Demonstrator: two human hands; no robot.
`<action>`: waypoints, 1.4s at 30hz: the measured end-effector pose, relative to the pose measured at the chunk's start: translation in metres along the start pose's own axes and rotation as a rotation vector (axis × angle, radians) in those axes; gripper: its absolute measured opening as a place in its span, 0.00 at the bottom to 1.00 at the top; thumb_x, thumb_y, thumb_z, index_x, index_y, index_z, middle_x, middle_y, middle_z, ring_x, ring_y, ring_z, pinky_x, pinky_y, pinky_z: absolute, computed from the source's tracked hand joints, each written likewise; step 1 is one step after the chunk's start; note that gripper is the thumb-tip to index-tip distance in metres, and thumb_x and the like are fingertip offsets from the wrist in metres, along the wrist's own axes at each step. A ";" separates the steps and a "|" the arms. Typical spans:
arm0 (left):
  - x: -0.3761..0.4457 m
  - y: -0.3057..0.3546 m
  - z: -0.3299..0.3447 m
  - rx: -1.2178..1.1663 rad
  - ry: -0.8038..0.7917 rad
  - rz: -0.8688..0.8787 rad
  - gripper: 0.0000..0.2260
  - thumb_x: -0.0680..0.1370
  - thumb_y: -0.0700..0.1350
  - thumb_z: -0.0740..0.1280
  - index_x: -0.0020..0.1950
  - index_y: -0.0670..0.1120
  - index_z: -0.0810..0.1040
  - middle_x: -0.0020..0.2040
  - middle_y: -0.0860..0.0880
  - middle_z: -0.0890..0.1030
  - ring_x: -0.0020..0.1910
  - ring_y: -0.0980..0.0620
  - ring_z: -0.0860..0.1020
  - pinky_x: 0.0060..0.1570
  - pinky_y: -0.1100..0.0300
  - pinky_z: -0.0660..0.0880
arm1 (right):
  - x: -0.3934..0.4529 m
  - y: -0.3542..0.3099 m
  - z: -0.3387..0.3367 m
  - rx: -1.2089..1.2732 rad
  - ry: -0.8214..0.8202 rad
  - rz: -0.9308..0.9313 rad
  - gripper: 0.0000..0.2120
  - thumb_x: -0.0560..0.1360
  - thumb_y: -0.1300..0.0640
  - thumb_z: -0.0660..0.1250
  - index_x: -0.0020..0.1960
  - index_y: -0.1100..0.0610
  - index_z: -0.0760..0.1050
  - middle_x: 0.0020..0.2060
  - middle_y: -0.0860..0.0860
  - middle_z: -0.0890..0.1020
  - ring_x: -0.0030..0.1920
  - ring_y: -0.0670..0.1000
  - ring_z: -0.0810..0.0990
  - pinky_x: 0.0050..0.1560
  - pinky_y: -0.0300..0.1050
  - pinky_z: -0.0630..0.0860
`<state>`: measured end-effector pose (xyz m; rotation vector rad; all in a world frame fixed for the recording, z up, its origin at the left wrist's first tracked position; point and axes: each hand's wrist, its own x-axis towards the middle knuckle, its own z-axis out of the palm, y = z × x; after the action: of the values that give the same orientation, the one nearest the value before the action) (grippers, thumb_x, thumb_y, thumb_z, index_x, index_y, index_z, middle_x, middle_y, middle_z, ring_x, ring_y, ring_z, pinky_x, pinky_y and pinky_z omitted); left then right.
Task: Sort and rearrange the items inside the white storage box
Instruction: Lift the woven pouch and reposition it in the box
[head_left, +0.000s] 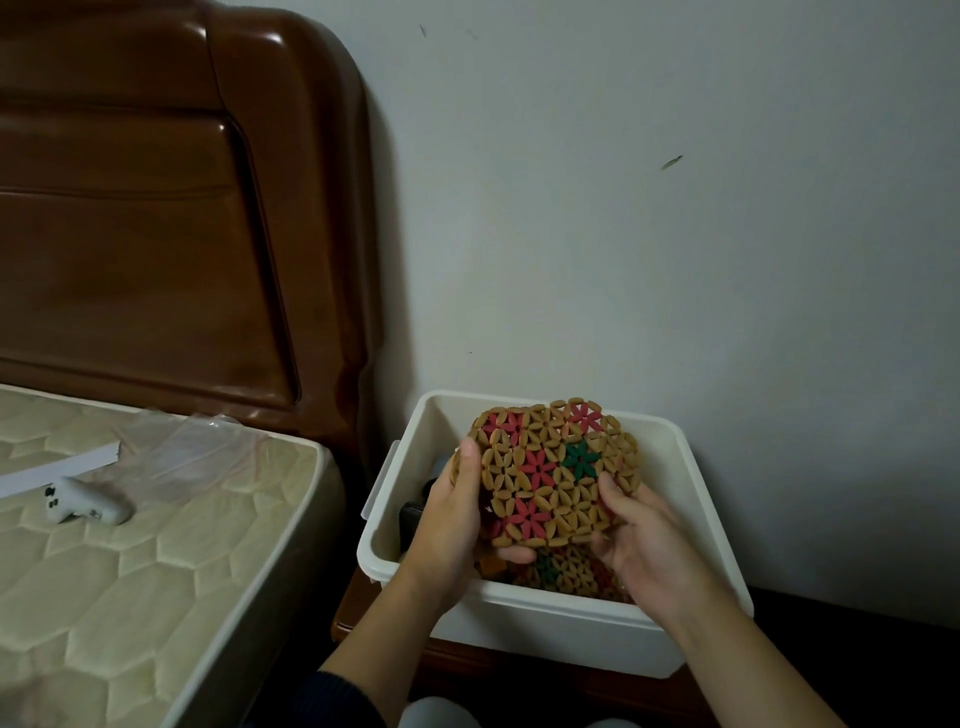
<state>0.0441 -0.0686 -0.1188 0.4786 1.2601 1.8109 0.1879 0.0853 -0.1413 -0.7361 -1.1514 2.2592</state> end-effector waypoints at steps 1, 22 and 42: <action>0.000 0.000 0.000 -0.006 -0.012 -0.023 0.28 0.82 0.71 0.53 0.69 0.58 0.80 0.63 0.47 0.85 0.59 0.41 0.85 0.36 0.44 0.86 | 0.000 0.000 0.000 0.009 -0.014 0.009 0.13 0.79 0.56 0.71 0.62 0.51 0.84 0.62 0.57 0.85 0.51 0.54 0.87 0.31 0.42 0.80; 0.005 -0.005 -0.005 -0.126 -0.065 -0.037 0.21 0.87 0.61 0.51 0.70 0.57 0.78 0.67 0.45 0.83 0.62 0.37 0.84 0.43 0.33 0.84 | -0.006 -0.002 0.004 -0.071 -0.064 -0.060 0.14 0.82 0.59 0.67 0.65 0.48 0.81 0.63 0.55 0.85 0.54 0.54 0.87 0.38 0.45 0.82; 0.007 -0.007 -0.007 -0.059 -0.127 0.078 0.18 0.88 0.55 0.53 0.74 0.59 0.75 0.71 0.47 0.80 0.68 0.41 0.80 0.52 0.28 0.80 | -0.002 0.002 0.005 -0.160 -0.018 -0.113 0.14 0.80 0.56 0.70 0.65 0.49 0.81 0.61 0.54 0.86 0.55 0.55 0.87 0.37 0.44 0.82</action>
<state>0.0384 -0.0661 -0.1294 0.6072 1.1128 1.8465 0.1860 0.0799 -0.1402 -0.6946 -1.3601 2.1026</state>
